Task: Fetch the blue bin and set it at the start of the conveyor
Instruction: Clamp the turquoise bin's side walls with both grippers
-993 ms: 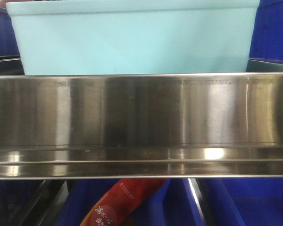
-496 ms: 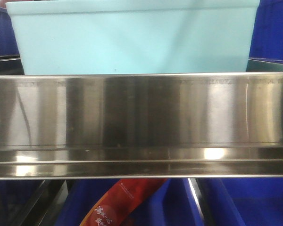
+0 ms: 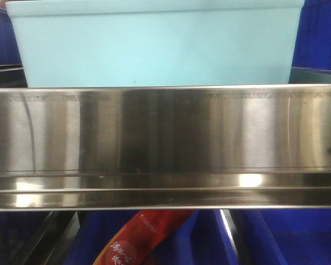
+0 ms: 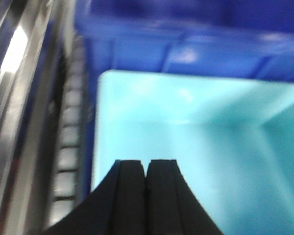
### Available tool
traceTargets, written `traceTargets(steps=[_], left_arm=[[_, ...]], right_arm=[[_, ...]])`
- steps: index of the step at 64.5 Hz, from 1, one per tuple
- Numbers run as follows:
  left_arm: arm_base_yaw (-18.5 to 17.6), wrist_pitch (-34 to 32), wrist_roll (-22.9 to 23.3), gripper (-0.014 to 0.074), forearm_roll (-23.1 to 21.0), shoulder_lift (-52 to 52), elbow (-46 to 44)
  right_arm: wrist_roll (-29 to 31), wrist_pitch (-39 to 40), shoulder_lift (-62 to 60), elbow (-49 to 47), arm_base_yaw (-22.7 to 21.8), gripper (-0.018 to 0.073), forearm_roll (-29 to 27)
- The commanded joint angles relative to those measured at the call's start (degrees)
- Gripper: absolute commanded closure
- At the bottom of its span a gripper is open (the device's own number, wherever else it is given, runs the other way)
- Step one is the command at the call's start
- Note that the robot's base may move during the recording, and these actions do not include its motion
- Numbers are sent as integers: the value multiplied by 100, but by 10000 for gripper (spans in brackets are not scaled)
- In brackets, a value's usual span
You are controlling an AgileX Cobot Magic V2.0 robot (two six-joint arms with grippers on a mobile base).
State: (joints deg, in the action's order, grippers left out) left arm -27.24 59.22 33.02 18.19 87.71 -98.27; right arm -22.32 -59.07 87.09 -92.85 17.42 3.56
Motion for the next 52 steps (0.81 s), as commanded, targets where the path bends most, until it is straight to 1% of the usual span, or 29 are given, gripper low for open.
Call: traceTargets(steps=[1,7,9,11,13,14,15,17,18,19,21,22,24,27,32,36,45,52], left_arm=[[25,226,-162,707,-134,195,-246],[25,270,-175,699,-226,350,-312],[25,280,-219,680,-253,376,-312],[25,291,-258,644,-283,414,-312],[25,303,-274,596,-309,449,-312],[25,303,-274,573,-308,454,-312],[25,303,-274,549,-308,459,-312],[25,303,-274,486,-308,483,-312],[25,303,-274,473,-308,482,-312],[38,303,-274,447,-308,482,-312],[86,275,-274,382,-308,486,-312],[115,274,-274,337,-336,497,-312],[172,274,-283,302,-351,511,-312],[257,300,-283,277,-351,525,-312],[472,372,-314,285,-469,610,-312],[617,397,-459,296,-571,646,-312],[684,397,-608,302,-612,805,-312],[684,411,-608,302,-715,953,-312]], right_arm=[[-17,-311,248,-246,-3,708,202],[-17,-462,461,-386,-3,708,386],[-17,-462,505,-421,-3,705,386],[-17,-462,544,-459,-3,683,386],[-17,-473,587,-470,-3,633,386],[-17,-473,599,-470,-3,594,386],[-17,-473,599,-470,-3,580,386],[-17,-513,626,-470,-3,503,386],[-17,-512,639,-470,-3,456,386],[-17,-525,639,-470,-3,440,386],[-17,-536,650,-470,-3,364,386],[-17,-536,659,-470,-3,313,386],[-17,-536,659,-470,-3,273,386],[-17,-493,672,-470,-3,239,386],[-17,-344,701,-470,-3,237,386],[-17,-232,767,-470,-3,257,386],[-17,-185,998,-470,-3,302,386],[-17,-172,1150,-470,-3,306,386]])
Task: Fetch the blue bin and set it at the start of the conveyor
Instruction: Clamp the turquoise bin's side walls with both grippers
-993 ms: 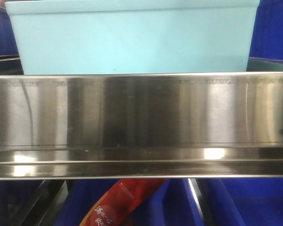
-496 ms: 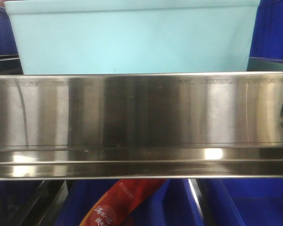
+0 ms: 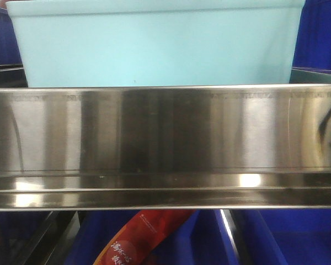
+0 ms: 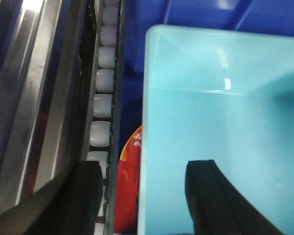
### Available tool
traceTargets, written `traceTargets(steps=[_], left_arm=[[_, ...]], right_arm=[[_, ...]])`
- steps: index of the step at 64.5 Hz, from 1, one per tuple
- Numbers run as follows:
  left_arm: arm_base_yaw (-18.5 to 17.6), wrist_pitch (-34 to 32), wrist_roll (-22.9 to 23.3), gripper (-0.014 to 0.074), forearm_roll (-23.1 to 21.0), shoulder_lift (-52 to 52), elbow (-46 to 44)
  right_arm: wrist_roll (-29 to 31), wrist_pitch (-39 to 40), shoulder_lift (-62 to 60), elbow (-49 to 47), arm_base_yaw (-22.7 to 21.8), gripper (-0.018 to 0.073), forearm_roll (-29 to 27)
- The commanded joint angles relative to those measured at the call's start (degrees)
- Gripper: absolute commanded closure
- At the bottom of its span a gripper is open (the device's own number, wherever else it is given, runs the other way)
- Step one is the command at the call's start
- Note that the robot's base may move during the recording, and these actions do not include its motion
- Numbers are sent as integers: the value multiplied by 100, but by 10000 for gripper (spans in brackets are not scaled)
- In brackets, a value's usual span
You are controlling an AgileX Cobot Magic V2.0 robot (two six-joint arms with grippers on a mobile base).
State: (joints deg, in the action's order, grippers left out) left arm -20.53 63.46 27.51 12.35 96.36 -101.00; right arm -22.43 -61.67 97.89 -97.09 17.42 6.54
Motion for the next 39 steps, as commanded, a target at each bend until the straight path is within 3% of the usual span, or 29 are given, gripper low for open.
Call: traceTargets(steps=[1,7,39], left_arm=[[13,-13,-70,302,-167,110,-29],[13,-68,-194,302,-399,210,-17],[13,-288,-303,302,-378,583,233]], right_arm=[[-6,88,87,-46,-3,306,88],[-6,126,146,-46,-13,306,96],[-6,148,292,-46,-36,306,293]])
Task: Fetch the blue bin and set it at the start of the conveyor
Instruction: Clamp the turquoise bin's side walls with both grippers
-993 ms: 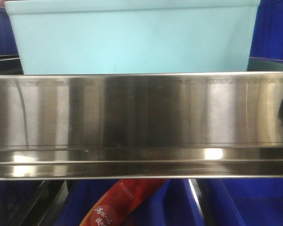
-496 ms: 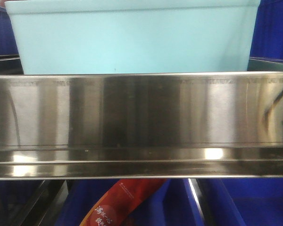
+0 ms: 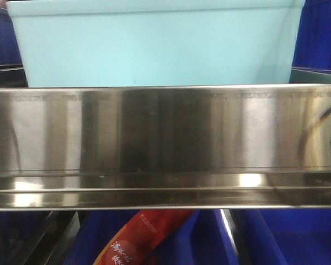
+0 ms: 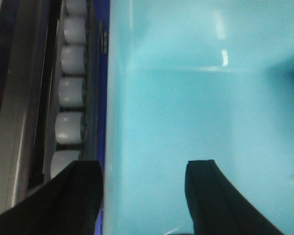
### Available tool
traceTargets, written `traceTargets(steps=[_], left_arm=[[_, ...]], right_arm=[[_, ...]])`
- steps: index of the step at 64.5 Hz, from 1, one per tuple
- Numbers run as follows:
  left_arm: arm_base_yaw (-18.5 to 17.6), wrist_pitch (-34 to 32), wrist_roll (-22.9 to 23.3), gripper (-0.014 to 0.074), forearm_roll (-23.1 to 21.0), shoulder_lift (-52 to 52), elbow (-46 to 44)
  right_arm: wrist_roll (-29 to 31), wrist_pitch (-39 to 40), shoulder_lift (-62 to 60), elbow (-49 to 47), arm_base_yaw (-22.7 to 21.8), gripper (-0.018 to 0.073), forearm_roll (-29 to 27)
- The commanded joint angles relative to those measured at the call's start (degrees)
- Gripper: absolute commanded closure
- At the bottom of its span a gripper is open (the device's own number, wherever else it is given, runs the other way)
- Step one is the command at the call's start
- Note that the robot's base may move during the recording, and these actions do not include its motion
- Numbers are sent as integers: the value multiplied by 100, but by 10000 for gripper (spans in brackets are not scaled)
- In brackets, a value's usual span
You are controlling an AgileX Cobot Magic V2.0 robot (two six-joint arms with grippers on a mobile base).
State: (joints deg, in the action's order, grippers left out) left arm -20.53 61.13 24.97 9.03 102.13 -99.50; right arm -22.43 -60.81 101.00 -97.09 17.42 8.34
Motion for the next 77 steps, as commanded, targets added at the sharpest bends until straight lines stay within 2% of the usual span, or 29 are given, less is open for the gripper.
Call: traceTargets(steps=[1,15,32,77], left_arm=[[13,-55,-50,302,-57,6,98],[13,-92,-53,302,-57,6,120],[13,-53,-53,302,357,-5,120],[13,-53,-53,303,469,-5,120]], right_arm=[[-6,72,-19,-46,-36,306,112],[-6,84,4,-46,-36,306,112],[-6,-17,153,-46,-36,306,112],[-6,-17,168,-46,-36,306,112]])
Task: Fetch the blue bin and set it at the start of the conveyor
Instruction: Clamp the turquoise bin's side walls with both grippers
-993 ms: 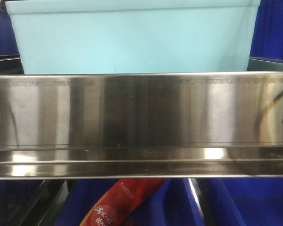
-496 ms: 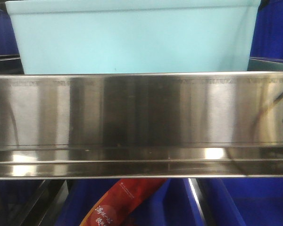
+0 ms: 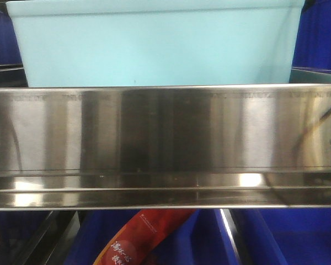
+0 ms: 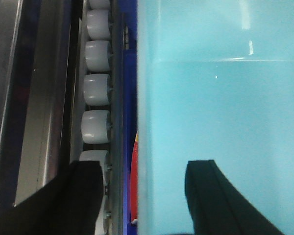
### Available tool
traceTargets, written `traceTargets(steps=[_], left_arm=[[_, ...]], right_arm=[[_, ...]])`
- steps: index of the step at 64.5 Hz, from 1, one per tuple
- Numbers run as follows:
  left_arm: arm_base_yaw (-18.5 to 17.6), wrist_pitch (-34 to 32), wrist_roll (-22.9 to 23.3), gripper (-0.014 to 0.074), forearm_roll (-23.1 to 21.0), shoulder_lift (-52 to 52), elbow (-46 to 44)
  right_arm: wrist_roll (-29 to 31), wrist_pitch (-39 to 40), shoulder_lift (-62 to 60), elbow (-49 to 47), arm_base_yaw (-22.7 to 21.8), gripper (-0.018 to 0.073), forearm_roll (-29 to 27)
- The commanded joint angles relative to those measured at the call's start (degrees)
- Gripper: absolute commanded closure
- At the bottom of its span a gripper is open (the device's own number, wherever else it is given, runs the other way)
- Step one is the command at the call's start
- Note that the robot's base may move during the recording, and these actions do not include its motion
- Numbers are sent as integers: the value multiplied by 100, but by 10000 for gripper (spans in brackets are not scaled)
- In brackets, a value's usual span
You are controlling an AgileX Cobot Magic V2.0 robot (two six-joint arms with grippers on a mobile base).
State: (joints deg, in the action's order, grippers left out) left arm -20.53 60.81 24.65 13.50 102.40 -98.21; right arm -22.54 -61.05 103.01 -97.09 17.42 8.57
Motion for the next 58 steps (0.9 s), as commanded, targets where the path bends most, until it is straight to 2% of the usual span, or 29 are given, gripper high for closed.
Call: traceTargets(steps=[1,37,46,58], left_arm=[[13,-21,-20,303,21,-32,-9],[13,11,13,316,-24,-32,-9],[13,16,80,388,-24,-32,-9],[13,25,136,547,-24,26,-9]], right_arm=[[5,6,-33,-46,-36,306,90],[5,6,-33,-46,-36,306,90],[5,6,-33,-46,-36,306,90],[5,6,-33,-46,-36,306,90]])
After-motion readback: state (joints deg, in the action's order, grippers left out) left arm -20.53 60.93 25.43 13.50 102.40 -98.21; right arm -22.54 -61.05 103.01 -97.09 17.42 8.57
